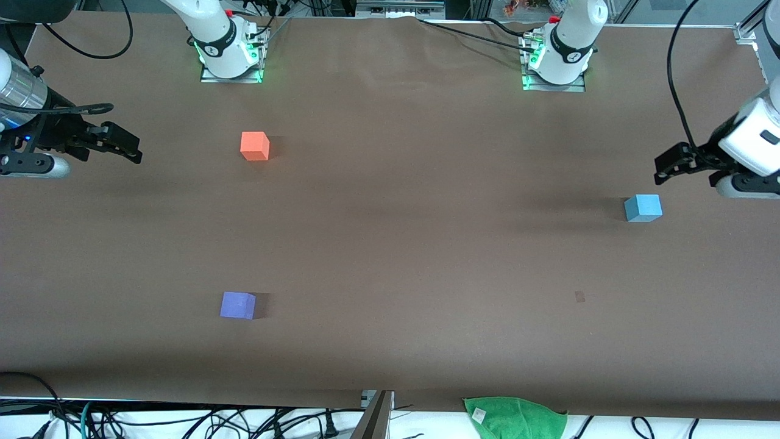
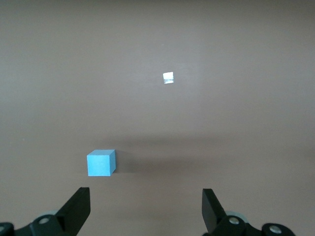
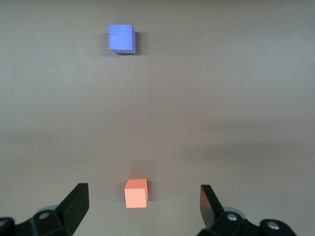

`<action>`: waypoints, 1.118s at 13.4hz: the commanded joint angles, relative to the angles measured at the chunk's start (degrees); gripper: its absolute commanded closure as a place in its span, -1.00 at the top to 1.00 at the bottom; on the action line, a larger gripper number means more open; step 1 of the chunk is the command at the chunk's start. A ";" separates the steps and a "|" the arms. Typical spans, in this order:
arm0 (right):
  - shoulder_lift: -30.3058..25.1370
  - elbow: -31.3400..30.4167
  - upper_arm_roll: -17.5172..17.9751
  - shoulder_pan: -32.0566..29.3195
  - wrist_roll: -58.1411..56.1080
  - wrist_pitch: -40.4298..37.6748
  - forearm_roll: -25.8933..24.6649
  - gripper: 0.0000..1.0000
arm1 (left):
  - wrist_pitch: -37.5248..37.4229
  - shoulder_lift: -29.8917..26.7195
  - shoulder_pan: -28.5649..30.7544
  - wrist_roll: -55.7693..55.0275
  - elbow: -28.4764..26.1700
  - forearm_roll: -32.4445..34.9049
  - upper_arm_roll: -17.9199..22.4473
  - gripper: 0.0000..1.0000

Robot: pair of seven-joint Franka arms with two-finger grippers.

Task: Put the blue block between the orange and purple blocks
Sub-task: 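Lower the open left gripper over the light blue block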

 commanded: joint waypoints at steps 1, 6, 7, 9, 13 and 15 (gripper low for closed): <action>0.06 0.53 0.26 -0.63 -1.38 -0.71 1.18 0.99 | -0.72 4.97 5.07 0.81 2.52 -1.52 -0.24 1.00; 0.06 0.62 0.35 -0.45 -1.29 -0.62 1.18 0.99 | -0.63 10.07 9.74 7.57 4.37 -0.73 -0.15 1.00; 0.06 0.53 0.35 -0.45 -1.29 -0.70 1.18 0.99 | -0.46 10.95 10.36 8.02 3.41 -0.73 -0.15 1.00; 0.14 0.62 0.35 -0.45 -1.29 -0.62 1.18 0.99 | 0.51 12.27 10.54 8.20 0.87 1.62 -0.15 1.00; 0.14 0.62 0.43 -0.37 -1.29 -0.53 1.26 0.99 | 12.87 10.96 13.88 10.91 -12.12 2.17 -0.68 1.00; 0.14 0.62 0.44 -0.28 -1.29 -0.44 1.26 0.99 | 22.52 8.60 15.63 12.49 -20.90 2.25 -0.68 1.00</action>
